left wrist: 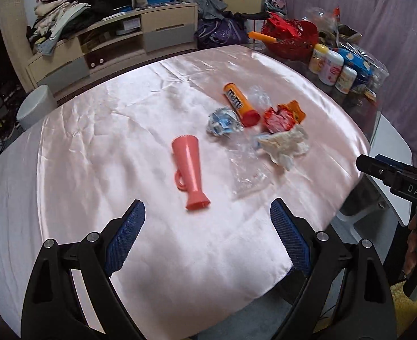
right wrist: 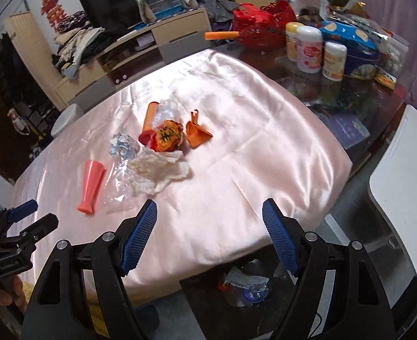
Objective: Collect trash
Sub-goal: 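Move both open tools back over the table, then grasp the pink plastic cup with the left tool while the right tool grasps the white tissue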
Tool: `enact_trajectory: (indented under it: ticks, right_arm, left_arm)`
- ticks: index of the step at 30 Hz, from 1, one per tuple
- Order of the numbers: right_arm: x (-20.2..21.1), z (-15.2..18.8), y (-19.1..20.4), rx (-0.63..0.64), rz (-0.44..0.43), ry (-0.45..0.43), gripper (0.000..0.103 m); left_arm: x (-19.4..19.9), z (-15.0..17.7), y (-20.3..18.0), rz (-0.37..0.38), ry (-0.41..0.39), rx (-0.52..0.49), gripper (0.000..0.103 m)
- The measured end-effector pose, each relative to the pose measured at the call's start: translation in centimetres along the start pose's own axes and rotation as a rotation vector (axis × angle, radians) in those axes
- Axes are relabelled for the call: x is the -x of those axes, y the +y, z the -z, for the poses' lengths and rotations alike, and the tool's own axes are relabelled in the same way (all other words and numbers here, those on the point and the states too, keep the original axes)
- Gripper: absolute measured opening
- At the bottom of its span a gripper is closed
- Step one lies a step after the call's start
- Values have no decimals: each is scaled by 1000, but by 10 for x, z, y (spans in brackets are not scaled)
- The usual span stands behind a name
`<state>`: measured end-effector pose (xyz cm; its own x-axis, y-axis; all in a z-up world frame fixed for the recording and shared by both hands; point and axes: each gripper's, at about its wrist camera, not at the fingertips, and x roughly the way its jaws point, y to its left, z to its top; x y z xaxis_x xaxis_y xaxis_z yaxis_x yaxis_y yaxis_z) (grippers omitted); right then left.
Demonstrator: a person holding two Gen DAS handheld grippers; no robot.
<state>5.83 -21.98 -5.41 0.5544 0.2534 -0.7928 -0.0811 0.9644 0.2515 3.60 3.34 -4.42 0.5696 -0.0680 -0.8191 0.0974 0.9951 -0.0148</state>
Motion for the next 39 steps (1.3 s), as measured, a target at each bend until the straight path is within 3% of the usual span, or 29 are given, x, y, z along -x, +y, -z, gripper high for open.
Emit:
enact_trajectory:
  ticks: [4, 8, 11, 22, 30, 39]
  right_arm:
    - [-18, -21, 20, 29, -30, 14, 78]
    - [-36, -31, 37, 53, -60, 31, 78]
    - [-50, -33, 42, 39, -83, 46, 77]
    - [-83, -36, 53, 49, -123, 94, 69]
    - [-92, -26, 59, 83, -132, 142, 23]
    - [-69, -19, 52, 91, -134, 117, 5]
  left_arm:
    - [-17, -15, 19, -18, 27, 16, 84]
    - [-36, -24, 28, -15, 65, 26, 76]
    - [-50, -30, 30, -8, 95, 31, 66]
    - [-86, -43, 30, -23, 158, 35, 55]
    - [-99, -36, 27, 7, 213, 25, 35]
    - [-101, -25, 12, -1, 231, -19, 31]
